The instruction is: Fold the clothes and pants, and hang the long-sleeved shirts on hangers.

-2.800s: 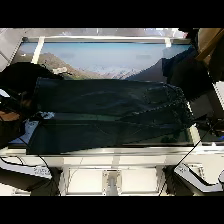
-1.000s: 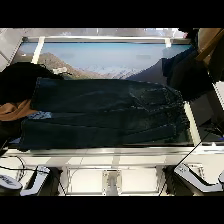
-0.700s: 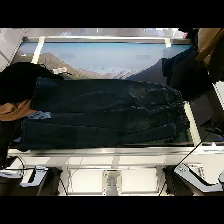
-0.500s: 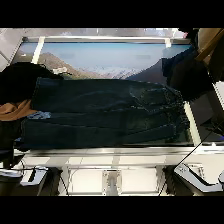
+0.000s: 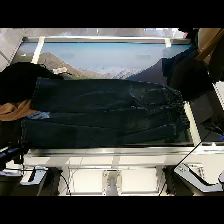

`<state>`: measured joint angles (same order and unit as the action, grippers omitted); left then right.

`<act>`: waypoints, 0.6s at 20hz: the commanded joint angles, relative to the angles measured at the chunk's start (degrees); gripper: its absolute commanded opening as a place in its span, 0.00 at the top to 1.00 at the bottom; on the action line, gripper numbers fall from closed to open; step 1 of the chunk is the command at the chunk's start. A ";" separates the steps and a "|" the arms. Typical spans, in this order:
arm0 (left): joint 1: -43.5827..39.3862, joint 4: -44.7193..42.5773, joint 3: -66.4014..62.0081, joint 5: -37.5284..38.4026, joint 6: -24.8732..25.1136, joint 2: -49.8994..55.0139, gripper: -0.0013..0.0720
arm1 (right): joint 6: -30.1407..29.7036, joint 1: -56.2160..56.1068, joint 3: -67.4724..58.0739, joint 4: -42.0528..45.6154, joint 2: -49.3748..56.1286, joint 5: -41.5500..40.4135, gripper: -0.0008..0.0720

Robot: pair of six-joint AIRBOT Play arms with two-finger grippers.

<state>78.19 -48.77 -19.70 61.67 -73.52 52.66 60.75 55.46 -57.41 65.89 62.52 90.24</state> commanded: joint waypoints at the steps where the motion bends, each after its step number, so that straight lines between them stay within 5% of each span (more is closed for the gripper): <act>1: 0.04 4.26 0.26 -1.66 4.28 -0.02 0.96 | -0.07 0.04 -0.07 -0.02 -0.04 0.42 0.49; 6: 0.04 4.26 0.26 -1.16 6.54 -0.20 0.96 | -0.02 0.04 6.86 -3.28 -0.02 -2.84 0.49; 8: -0.79 4.28 0.24 -0.61 8.57 -0.20 0.96 | -0.11 0.04 13.09 -8.00 0.02 -7.23 0.26; 9: -1.99 4.72 0.09 0.15 11.91 -0.22 0.94 | -0.22 0.04 15.26 -9.66 0.02 -9.38 0.24; 10: -3.39 5.64 -0.50 0.83 14.67 -0.22 0.74 | -0.26 0.02 16.13 -10.64 0.02 -10.43 0.24; 11: -4.90 6.93 -1.75 1.57 16.68 -0.20 0.28 | -0.26 0.04 15.93 -11.32 0.02 -10.25 0.24; 12: -5.81 7.02 -3.72 2.58 16.74 -0.20 0.21 | -0.26 0.04 14.95 -11.56 0.02 -9.40 0.24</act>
<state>75.00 -43.40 -20.91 62.00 -61.80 52.49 60.58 55.46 -44.29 57.87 62.52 82.85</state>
